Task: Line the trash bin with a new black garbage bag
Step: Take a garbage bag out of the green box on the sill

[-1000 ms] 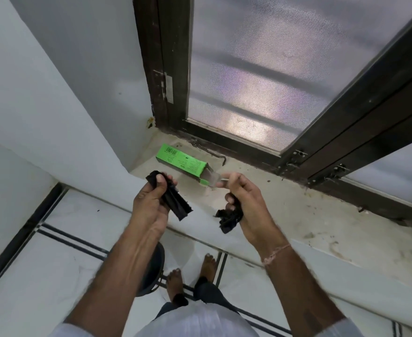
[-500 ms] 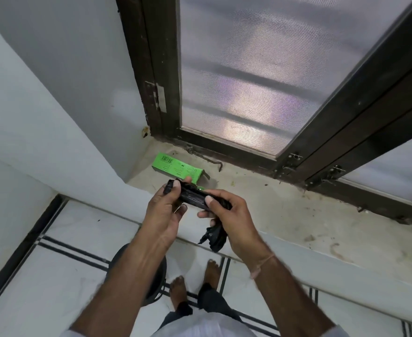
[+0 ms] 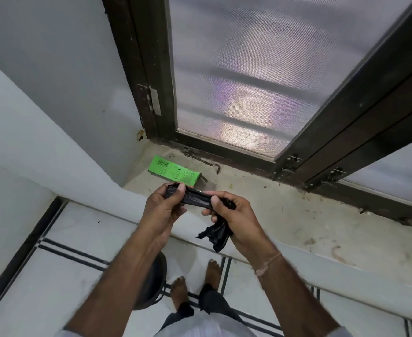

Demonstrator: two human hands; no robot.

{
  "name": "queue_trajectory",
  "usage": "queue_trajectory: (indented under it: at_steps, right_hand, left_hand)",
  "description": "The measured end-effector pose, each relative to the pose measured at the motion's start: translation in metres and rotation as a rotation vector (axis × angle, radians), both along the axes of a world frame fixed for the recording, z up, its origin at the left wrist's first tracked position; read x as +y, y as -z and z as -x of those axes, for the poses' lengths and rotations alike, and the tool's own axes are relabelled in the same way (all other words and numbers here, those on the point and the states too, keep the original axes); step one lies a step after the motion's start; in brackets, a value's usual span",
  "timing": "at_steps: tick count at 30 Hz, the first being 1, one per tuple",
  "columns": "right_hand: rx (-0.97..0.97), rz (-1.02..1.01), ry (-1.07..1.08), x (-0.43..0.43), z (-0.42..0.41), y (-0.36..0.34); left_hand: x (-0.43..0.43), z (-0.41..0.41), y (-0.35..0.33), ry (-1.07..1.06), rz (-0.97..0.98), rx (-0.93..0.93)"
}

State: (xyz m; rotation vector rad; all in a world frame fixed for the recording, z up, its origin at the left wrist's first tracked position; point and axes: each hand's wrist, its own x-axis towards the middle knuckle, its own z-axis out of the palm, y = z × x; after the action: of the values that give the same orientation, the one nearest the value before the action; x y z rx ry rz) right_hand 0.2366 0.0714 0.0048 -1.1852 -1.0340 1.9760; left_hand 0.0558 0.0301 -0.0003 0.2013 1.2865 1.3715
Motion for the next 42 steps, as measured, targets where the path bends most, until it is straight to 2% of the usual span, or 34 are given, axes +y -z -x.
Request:
queue_trajectory:
  at_steps: [4, 5, 6, 7, 9, 10, 12, 15, 17, 26, 31, 35, 42]
  right_hand:
    - [0.001, -0.057, -0.008, 0.004, 0.001, 0.0]
    - [-0.014, -0.069, 0.025, 0.006, 0.001, 0.001]
    - [-0.029, -0.069, 0.076, 0.007, 0.0, 0.003]
    - [-0.043, -0.062, 0.133, 0.01, -0.002, 0.005]
    - [-0.069, -0.046, 0.234, 0.014, -0.009, 0.009]
    - [-0.08, -0.039, 0.272, 0.017, -0.014, 0.011]
    - [-0.102, -0.027, 0.323, 0.021, -0.024, 0.016]
    - [-0.145, -0.001, 0.348, 0.027, -0.03, 0.02]
    - [-0.163, 0.003, 0.357, 0.029, -0.029, 0.022]
    - [-0.184, -0.017, 0.338, 0.033, -0.012, 0.021]
    - [-0.312, -0.156, 0.293, 0.039, 0.007, 0.016]
    - [-0.259, -0.251, 0.153, 0.039, 0.016, 0.005]
    - [-0.251, -0.346, 0.183, 0.027, 0.004, 0.003]
  left_hand:
    - [0.006, 0.001, 0.004, -0.013, 0.036, -0.066]
    - [0.008, 0.0, 0.005, -0.019, 0.04, -0.055]
    - [0.009, 0.002, 0.007, -0.025, 0.042, 0.037]
    - [0.011, 0.004, 0.01, -0.017, 0.053, 0.243]
    - [0.015, 0.015, 0.017, 0.011, 0.091, 0.852]
    - [0.019, 0.023, 0.019, 0.026, 0.084, 1.088]
    - [0.027, 0.039, 0.022, 0.141, 0.05, 1.25]
    - [0.039, 0.057, 0.03, 0.434, 0.021, 1.268]
    - [0.043, 0.063, 0.035, 0.521, -0.004, 1.245]
    - [0.037, 0.049, 0.026, 0.444, -0.114, 1.199]
    - [0.029, 0.031, 0.022, 0.38, -0.117, 1.167]
    - [0.025, 0.029, 0.023, 0.261, -0.095, 1.103]
    - [0.02, 0.037, 0.022, 0.199, -0.052, 1.069]
